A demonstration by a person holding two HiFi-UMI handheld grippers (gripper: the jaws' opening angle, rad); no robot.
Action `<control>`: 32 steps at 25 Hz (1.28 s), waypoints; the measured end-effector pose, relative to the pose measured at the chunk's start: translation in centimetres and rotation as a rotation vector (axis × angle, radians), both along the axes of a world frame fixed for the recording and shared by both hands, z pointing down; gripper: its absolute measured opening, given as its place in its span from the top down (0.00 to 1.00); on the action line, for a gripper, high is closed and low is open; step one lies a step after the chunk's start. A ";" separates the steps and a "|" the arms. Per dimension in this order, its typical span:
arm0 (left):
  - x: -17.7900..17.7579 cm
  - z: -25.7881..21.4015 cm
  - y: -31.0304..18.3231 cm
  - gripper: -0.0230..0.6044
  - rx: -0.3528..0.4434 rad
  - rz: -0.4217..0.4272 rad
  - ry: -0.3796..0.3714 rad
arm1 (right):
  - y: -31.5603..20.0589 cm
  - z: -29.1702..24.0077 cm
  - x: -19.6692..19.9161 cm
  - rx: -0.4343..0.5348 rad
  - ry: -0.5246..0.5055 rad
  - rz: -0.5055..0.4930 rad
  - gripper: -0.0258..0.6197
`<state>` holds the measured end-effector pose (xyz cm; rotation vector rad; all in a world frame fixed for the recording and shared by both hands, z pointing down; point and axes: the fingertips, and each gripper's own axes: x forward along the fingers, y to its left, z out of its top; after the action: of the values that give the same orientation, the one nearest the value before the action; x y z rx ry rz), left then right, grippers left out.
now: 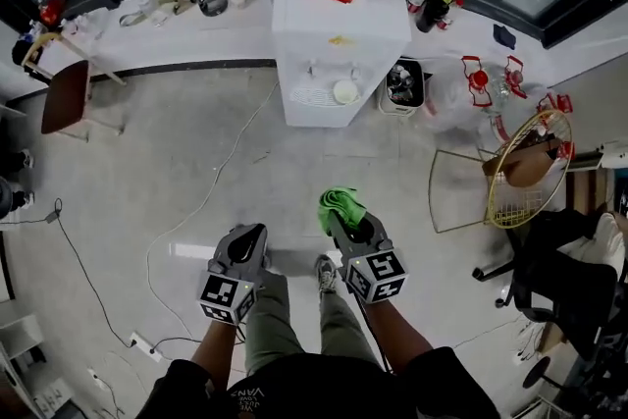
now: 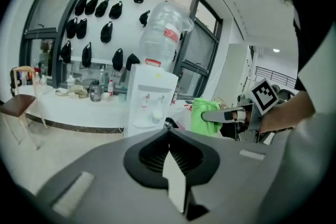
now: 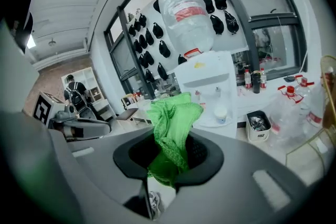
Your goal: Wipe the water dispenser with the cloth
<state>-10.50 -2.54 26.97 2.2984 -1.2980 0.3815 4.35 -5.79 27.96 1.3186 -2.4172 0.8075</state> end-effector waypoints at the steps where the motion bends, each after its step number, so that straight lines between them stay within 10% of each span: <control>1: -0.4 0.7 -0.7 0.96 -0.014 0.021 0.000 | -0.7 0.4 -0.6 -0.001 0.004 0.014 0.82; 15: -5.0 11.5 -13.5 0.96 0.110 0.101 -0.020 | -9.7 13.4 -6.2 0.058 0.047 0.061 0.82; 32: -6.0 27.5 -15.2 0.96 0.258 -0.009 0.071 | -21.2 33.6 -8.6 0.317 0.108 -0.037 0.82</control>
<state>-16.50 -17.73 54.45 2.4901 -1.3908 0.1333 -4.28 -27.02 61.60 1.3797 -2.5479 0.3419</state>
